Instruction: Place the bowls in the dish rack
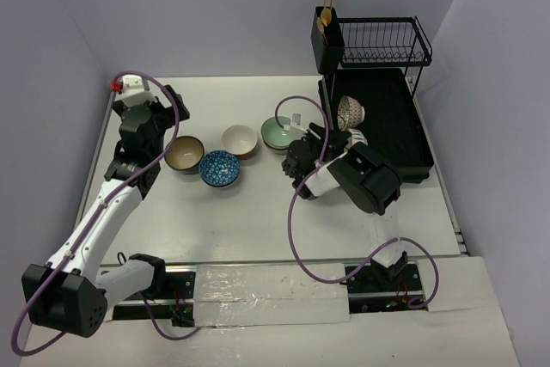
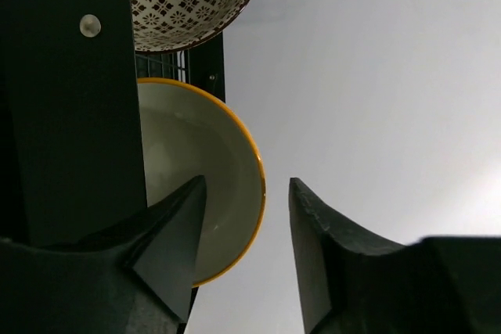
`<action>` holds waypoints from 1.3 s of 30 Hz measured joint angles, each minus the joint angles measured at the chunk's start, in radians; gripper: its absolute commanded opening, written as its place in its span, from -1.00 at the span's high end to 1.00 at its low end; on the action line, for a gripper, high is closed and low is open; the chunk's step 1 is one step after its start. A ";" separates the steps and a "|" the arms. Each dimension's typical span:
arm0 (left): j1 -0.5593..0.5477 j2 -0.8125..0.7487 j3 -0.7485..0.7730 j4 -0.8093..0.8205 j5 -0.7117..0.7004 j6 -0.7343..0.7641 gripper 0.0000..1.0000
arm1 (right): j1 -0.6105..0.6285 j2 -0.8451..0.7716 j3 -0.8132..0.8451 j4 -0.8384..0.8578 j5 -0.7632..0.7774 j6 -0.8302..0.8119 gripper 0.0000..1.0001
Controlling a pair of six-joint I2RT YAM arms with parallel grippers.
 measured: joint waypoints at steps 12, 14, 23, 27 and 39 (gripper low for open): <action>0.000 -0.050 0.000 -0.048 0.039 -0.020 -0.99 | 0.073 -0.128 0.006 -0.010 -0.001 -0.015 -0.43; 0.000 -0.060 0.004 -0.068 0.045 -0.023 -0.98 | 0.100 -0.169 0.006 -0.009 -0.001 -0.024 -0.44; 0.000 -0.046 0.132 -0.255 0.045 -0.046 -0.99 | 0.221 -0.254 0.031 -0.002 0.000 -0.061 -0.40; 0.000 -0.044 0.146 -0.323 0.046 -0.054 -0.99 | 0.276 -0.251 0.051 -0.002 0.000 -0.060 -0.38; 0.000 -0.248 0.093 -0.482 0.027 -0.082 -0.98 | 0.445 -0.051 0.465 -0.010 0.002 -0.091 -0.37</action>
